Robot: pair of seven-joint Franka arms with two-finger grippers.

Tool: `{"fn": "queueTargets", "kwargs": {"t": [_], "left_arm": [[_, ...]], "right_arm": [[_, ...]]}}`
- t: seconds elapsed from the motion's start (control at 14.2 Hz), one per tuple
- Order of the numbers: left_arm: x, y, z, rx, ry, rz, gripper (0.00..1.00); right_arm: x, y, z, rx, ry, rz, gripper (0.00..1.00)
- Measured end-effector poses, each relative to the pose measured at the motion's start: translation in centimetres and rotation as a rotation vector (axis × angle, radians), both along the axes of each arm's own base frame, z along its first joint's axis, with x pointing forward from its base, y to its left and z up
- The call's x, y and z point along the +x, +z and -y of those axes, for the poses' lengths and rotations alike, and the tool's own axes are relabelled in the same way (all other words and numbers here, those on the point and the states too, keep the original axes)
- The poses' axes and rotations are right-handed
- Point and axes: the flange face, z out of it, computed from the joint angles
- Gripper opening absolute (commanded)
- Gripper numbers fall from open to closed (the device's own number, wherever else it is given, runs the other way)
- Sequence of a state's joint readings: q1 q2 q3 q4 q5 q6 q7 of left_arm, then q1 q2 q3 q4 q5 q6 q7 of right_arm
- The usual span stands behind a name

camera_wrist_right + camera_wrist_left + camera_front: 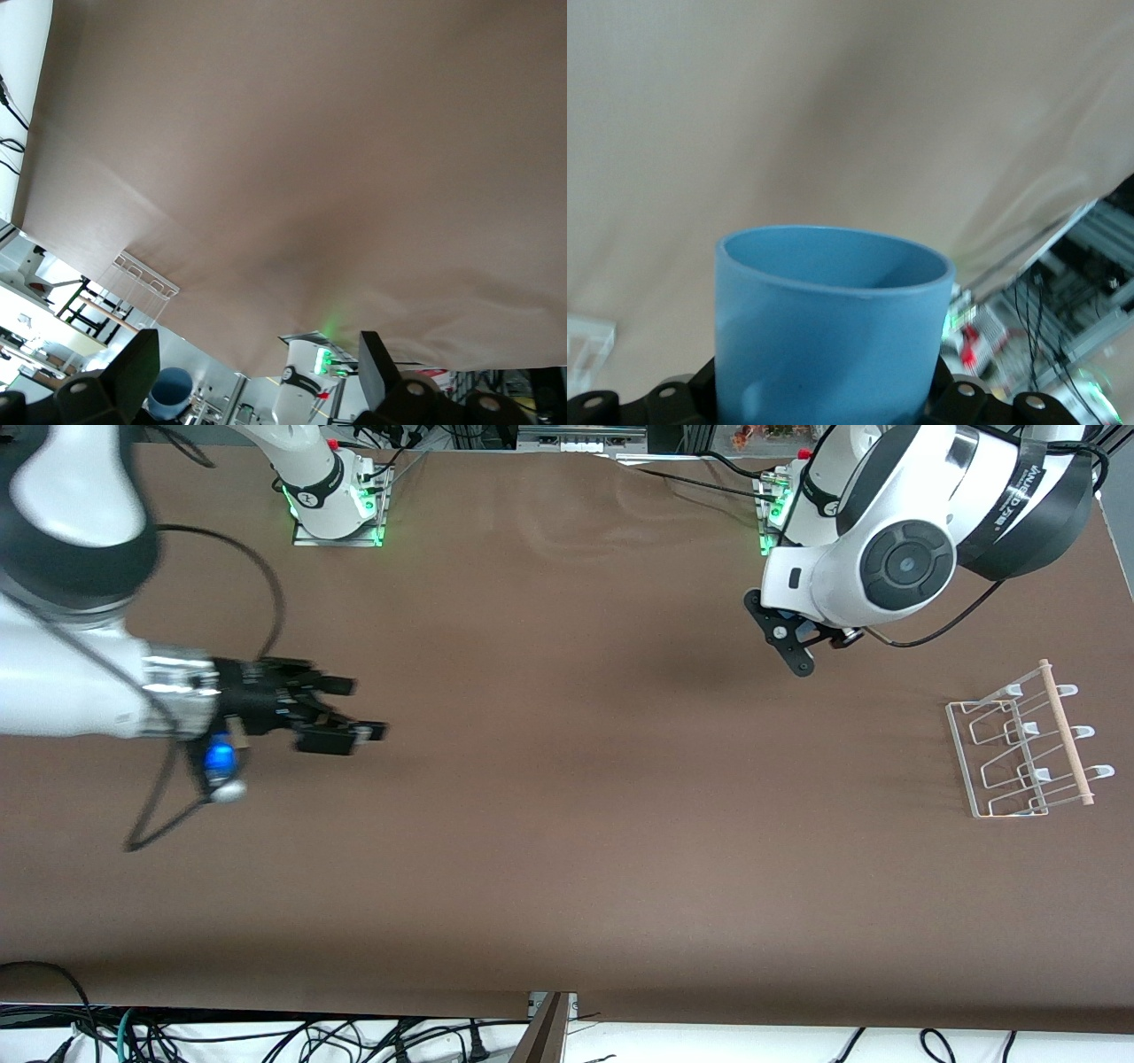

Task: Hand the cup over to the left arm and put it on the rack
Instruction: 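Carry the cup to the rack with the left gripper while the right gripper retreats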

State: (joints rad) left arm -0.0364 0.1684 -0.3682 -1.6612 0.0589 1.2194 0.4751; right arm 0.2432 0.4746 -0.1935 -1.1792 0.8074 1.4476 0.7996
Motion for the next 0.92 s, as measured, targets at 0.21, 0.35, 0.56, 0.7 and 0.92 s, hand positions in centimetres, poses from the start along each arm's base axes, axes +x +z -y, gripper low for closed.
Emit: {"fn": "queueTargets", "kwargs": {"t": [0.21,0.35,0.56,0.7,0.92], "left_arm": [[0.4,-2.9,-3.1,0.224,-0.012,-0.082,0.08],[0.9,-5.8,-5.3,0.411,-0.008,-0.141,0.09],[1.8,-10.6,-8.6,0.713,-0.051,-0.221,0.06],[2.4,-14.1,-10.6,0.892,-0.125,-0.231,0.06],[2.7,-17.8,-12.5,1.081,-0.205,-0.187,0.1]], "right_arm": [[0.1,0.1,3.4,0.001,0.026,0.024,0.99],[-0.2,0.1,4.8,-0.04,0.061,0.039,0.99],[-2.1,0.3,6.0,-0.113,0.176,0.106,0.99],[-4.4,0.4,6.3,-0.199,0.25,0.159,0.99],[-9.3,0.1,3.8,-0.415,0.405,0.206,0.99]]}}
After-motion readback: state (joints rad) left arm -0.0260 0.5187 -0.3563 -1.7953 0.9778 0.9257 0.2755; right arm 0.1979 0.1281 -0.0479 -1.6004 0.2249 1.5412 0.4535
